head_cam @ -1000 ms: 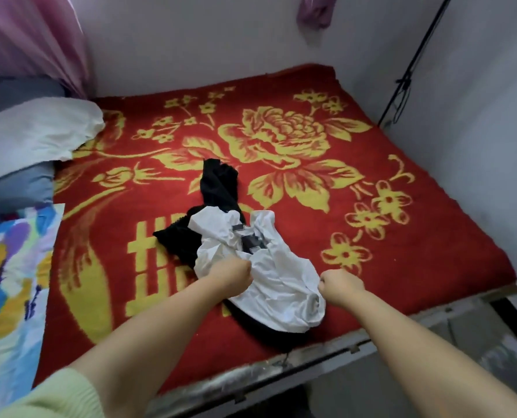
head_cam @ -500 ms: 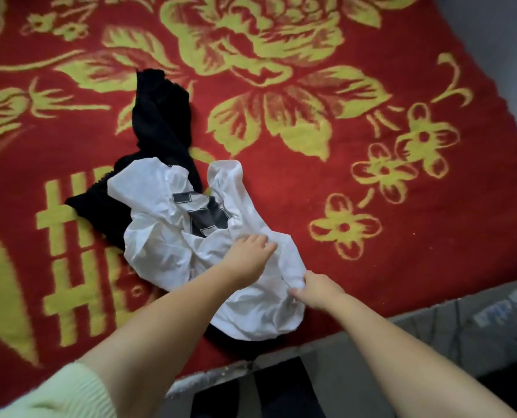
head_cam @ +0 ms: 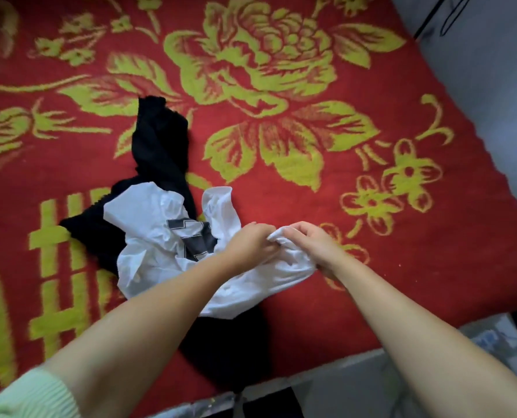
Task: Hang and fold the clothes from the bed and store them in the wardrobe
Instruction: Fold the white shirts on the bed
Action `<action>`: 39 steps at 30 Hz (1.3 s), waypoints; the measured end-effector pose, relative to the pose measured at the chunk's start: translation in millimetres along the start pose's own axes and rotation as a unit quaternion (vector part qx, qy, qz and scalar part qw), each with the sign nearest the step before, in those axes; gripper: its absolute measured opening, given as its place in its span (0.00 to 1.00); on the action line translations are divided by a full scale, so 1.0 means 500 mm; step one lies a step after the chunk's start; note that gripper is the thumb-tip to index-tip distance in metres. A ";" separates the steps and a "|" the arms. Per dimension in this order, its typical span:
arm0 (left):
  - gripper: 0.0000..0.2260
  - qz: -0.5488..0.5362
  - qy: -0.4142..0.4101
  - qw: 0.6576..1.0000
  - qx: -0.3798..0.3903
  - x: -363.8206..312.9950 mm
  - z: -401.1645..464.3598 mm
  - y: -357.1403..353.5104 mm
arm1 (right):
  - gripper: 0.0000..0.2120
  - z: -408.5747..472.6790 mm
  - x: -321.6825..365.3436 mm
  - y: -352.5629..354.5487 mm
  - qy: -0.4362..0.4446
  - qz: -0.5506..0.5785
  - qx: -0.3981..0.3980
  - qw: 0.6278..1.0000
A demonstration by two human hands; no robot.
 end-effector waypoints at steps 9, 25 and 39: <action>0.19 -0.095 -0.066 0.984 -0.139 -0.105 -0.165 0.442 | 0.10 -0.197 0.307 -0.065 0.149 0.014 0.059 0.987; 0.11 0.139 -0.099 0.962 -0.214 -0.334 -0.556 0.922 | 0.13 -0.639 0.799 -0.158 0.495 -0.208 -0.101 0.837; 0.11 -0.135 -0.111 0.902 -0.395 -0.334 -0.564 0.966 | 0.10 -0.720 0.903 -0.123 0.554 -0.193 -0.230 0.776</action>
Point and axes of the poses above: each hand's wrist, its own z-axis towards the middle knuckle, its own y-axis out of the back of the hand, x = y × z, the point moved 2 cm from there along z, towards the middle knuckle, and after that the axes turned 8 degrees about -y, right-handed, at the moved point
